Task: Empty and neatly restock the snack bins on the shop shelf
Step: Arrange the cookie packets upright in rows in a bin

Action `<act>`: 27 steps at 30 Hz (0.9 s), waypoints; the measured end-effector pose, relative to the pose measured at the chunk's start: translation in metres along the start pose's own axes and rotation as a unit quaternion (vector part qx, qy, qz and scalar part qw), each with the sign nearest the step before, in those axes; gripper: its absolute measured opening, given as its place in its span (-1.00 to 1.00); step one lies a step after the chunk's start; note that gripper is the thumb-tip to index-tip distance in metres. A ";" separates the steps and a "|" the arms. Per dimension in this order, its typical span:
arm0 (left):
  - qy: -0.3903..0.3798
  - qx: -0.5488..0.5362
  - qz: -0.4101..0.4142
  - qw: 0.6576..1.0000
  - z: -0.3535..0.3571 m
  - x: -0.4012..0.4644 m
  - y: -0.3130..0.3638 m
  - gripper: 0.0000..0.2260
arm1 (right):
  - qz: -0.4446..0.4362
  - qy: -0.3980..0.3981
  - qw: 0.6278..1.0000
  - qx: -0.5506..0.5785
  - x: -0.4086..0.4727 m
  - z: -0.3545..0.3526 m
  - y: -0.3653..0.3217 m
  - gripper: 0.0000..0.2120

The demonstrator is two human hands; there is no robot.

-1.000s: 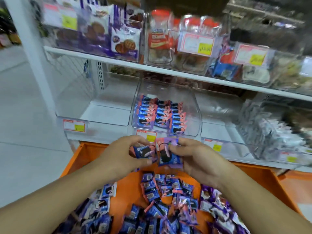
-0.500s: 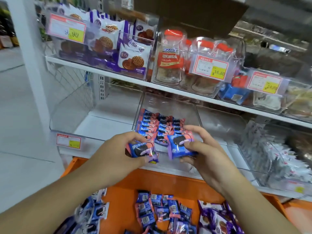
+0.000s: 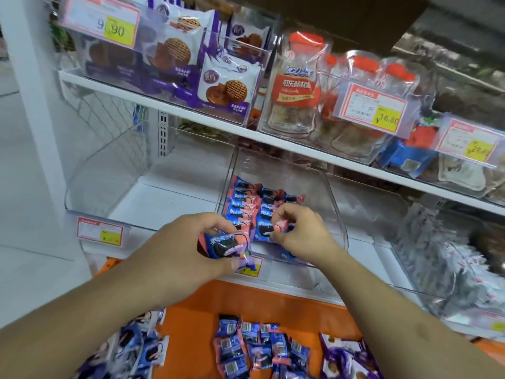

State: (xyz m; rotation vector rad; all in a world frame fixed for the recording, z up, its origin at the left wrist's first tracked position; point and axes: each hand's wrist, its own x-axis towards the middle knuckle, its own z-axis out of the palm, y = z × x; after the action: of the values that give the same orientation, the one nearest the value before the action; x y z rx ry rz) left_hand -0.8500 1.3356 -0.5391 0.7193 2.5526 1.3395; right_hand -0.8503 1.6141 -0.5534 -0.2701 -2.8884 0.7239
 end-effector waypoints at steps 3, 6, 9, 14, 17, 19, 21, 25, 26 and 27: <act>0.010 -0.002 0.012 1.000 0.001 0.005 -0.008 -0.50 | -0.019 -0.022 0.997 -0.066 0.013 0.011 0.007 -0.81; 0.015 -0.009 0.012 1.000 0.001 0.008 -0.012 -0.48 | -0.036 -0.024 0.992 -0.117 0.019 0.018 0.010 -0.82; 0.009 -0.006 0.009 1.000 0.002 0.010 -0.014 -0.47 | -0.047 -0.023 0.989 -0.140 0.024 0.021 0.012 -0.80; -0.026 0.016 -0.001 1.000 -0.001 0.008 -0.009 -0.59 | -0.048 -0.033 0.981 -0.183 0.026 0.025 0.016 -0.76; -0.043 0.020 -0.004 0.999 -0.003 0.005 -0.005 -0.59 | -0.041 -0.033 0.984 -0.168 0.026 0.024 0.023 -0.70; -0.042 0.017 -0.007 0.999 -0.003 0.004 -0.002 -0.58 | -0.031 -0.030 0.990 -0.131 0.022 0.020 0.024 -0.67; -0.033 0.019 -0.014 0.999 -0.003 0.004 -0.001 -0.56 | -0.032 -0.015 0.994 -0.103 0.011 0.011 0.018 -0.71; -0.010 0.023 -0.018 1.000 -0.001 0.004 0.001 -0.52 | -0.052 -0.022 0.987 0.152 -0.023 -0.017 -0.024 -0.86; -0.005 0.022 -0.018 1.000 0.000 0.004 0.002 -0.52 | -0.069 -0.065 0.972 0.217 -0.033 -0.024 -0.036 -0.84; 0.000 0.016 -0.018 1.000 0.001 0.005 0.003 -0.51 | -0.084 -0.102 0.960 0.247 -0.041 -0.028 -0.047 -0.79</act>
State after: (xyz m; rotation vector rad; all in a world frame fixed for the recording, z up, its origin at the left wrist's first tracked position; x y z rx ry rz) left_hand -0.8527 1.3398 -0.5370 0.6759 2.5796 1.2907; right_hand -0.8117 1.5776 -0.5104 0.1178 -2.7346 1.4693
